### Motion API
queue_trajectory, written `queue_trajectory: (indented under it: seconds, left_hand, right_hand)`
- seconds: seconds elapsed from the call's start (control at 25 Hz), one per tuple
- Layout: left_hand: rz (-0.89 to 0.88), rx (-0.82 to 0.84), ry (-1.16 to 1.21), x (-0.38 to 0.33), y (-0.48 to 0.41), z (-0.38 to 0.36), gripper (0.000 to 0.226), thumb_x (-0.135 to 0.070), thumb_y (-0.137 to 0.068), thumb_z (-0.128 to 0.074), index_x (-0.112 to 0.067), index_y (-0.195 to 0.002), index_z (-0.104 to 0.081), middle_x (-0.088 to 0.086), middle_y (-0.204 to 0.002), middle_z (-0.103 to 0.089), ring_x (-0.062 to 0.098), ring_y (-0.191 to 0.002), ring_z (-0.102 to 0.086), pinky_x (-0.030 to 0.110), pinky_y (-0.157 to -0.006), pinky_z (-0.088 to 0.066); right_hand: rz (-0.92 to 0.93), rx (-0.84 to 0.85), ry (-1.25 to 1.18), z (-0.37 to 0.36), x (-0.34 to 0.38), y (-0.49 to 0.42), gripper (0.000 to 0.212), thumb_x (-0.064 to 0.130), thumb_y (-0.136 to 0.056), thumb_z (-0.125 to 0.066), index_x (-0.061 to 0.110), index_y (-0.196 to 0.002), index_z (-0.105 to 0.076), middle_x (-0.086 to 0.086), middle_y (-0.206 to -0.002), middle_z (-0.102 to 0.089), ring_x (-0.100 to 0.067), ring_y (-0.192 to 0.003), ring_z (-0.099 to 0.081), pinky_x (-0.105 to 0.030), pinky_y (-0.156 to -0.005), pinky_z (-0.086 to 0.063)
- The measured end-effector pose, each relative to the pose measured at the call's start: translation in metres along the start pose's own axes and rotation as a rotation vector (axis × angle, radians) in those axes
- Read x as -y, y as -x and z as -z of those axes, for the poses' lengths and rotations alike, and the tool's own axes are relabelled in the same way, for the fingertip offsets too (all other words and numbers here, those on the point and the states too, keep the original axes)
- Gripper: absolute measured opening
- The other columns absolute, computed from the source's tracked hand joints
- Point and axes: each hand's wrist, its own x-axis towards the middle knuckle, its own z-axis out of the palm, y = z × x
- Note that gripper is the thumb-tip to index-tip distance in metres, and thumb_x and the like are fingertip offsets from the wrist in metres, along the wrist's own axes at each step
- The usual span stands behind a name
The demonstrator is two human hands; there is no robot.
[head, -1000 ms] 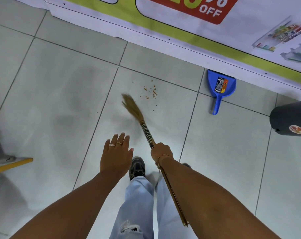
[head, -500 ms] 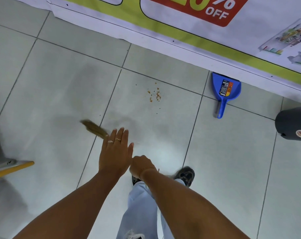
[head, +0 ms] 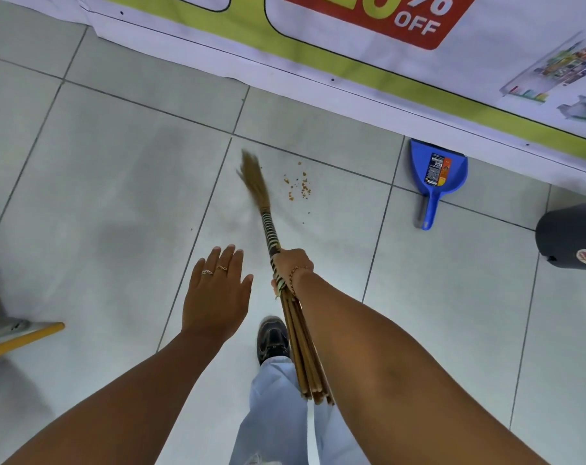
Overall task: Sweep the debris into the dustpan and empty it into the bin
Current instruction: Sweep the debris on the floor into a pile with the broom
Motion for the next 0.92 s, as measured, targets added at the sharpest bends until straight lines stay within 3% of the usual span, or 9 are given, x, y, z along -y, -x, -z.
queue_trajectory:
  seconds: [0.16, 0.28, 0.4, 0.6, 0.92]
  left_hand:
    - [0.005, 0.014, 0.038, -0.012, 0.0, -0.002, 0.044, -0.022, -0.087, -0.061, 0.002, -0.124, -0.055, 0.022, -0.127, -0.06, 0.04, -0.121, -0.054, 0.052, -0.099, -0.043]
    - [0.021, 0.042, 0.078, -0.028, 0.005, -0.003, 0.046, -0.021, -0.086, -0.062, 0.002, -0.124, -0.054, 0.022, -0.127, -0.06, 0.039, -0.121, -0.054, 0.052, -0.099, -0.043]
    - [0.026, 0.058, 0.105, -0.043, 0.008, -0.004, 0.045, -0.021, -0.087, -0.062, 0.002, -0.124, -0.054, 0.021, -0.127, -0.06, 0.038, -0.121, -0.054, 0.051, -0.099, -0.043]
    - [-0.034, 0.076, 0.055, -0.063, -0.006, -0.005, 0.052, -0.033, -0.089, -0.034, 0.001, -0.121, -0.056, 0.02, -0.122, -0.064, 0.036, -0.116, -0.059, 0.048, -0.095, -0.048]
    - [-0.046, 0.151, 0.025, -0.12, -0.034, -0.018, 0.048, -0.027, -0.084, -0.049, 0.003, -0.12, -0.057, 0.022, -0.122, -0.064, 0.039, -0.115, -0.059, 0.051, -0.094, -0.048]
  right_hand:
    - [0.016, -0.044, -0.001, 0.008, -0.038, 0.007, 0.031, 0.021, -0.095, -0.043, 0.003, -0.111, -0.062, -0.011, -0.071, -0.061, -0.024, -0.051, -0.058, -0.036, -0.067, -0.057]
    - [0.283, -0.11, 0.361, 0.021, -0.082, 0.028, 0.039, 0.024, -0.098, -0.034, 0.019, -0.132, -0.052, -0.017, -0.099, -0.069, -0.034, -0.085, -0.067, -0.04, -0.082, -0.057]
    - [0.436, -0.105, 0.676, 0.043, -0.123, 0.049, 0.043, 0.022, -0.101, -0.03, 0.024, -0.143, -0.037, -0.017, -0.1, -0.07, -0.029, -0.08, -0.062, -0.035, -0.078, -0.052]
    - [0.362, -0.009, 1.045, 0.075, -0.133, 0.031, 0.042, 0.018, -0.098, -0.031, 0.019, -0.139, -0.041, -0.017, -0.118, -0.063, -0.035, -0.105, -0.062, -0.041, -0.084, -0.052]
    - [0.334, -0.141, 1.033, 0.154, -0.095, -0.029, 0.039, 0.018, -0.098, -0.032, 0.013, -0.134, -0.048, -0.015, -0.118, -0.063, -0.034, -0.105, -0.062, -0.04, -0.08, -0.051]
